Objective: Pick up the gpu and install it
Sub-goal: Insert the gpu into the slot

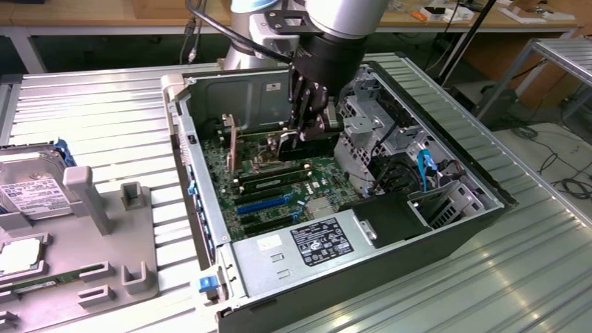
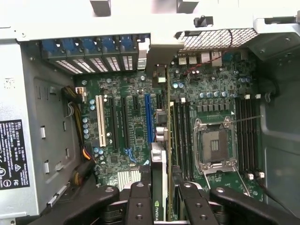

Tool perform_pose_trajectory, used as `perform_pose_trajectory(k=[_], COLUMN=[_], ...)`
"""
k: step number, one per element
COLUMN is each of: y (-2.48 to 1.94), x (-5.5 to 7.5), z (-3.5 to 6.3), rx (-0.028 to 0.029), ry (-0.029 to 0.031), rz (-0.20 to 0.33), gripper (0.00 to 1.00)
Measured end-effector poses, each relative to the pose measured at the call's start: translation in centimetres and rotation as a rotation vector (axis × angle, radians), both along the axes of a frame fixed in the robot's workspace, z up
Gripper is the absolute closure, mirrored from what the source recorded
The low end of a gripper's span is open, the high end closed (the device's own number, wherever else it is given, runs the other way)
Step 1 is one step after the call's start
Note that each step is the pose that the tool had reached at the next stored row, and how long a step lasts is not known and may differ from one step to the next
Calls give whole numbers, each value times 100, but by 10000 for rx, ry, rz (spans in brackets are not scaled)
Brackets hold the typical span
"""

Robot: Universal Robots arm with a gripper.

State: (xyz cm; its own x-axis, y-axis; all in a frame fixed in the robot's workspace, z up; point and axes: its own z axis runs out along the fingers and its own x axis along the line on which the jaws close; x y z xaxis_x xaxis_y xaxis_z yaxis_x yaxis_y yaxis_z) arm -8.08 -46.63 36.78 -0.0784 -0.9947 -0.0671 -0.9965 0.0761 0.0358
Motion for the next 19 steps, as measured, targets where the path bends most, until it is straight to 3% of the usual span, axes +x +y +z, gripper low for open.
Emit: perform_pose_trajectory(k=[10,19], y=[15,15], x=[-7,-8], z=[-172,-174], rx=[36,40], ry=[-12,-13], rz=[0,-1], gripper=[73,73])
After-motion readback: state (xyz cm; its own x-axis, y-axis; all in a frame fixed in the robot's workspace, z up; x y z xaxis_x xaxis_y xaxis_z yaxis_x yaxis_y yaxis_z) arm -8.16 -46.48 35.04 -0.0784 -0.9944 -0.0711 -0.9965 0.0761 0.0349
